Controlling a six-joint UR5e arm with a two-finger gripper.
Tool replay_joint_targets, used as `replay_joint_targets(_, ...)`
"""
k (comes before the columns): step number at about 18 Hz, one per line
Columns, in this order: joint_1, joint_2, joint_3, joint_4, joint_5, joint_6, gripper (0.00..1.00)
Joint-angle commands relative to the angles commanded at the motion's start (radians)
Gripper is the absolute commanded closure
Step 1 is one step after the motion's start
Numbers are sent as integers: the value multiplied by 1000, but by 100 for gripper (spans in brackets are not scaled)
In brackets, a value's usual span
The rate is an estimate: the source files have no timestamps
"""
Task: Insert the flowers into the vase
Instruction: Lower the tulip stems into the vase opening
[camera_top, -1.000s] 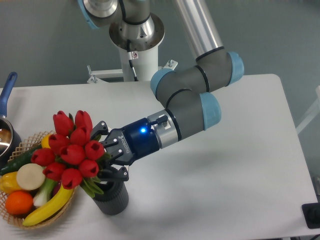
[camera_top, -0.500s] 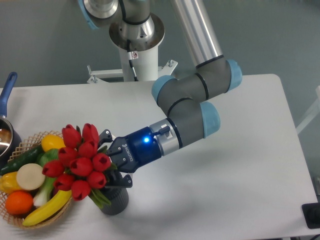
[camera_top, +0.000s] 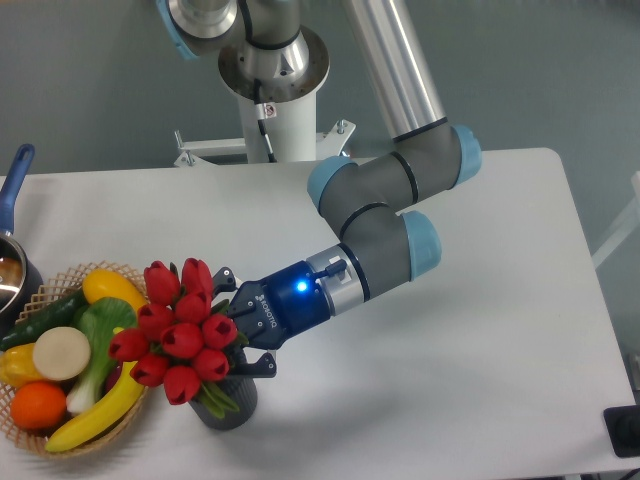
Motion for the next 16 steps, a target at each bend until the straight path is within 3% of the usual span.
replay_joint_targets(16,0,-34,-12,2,11,3,67)
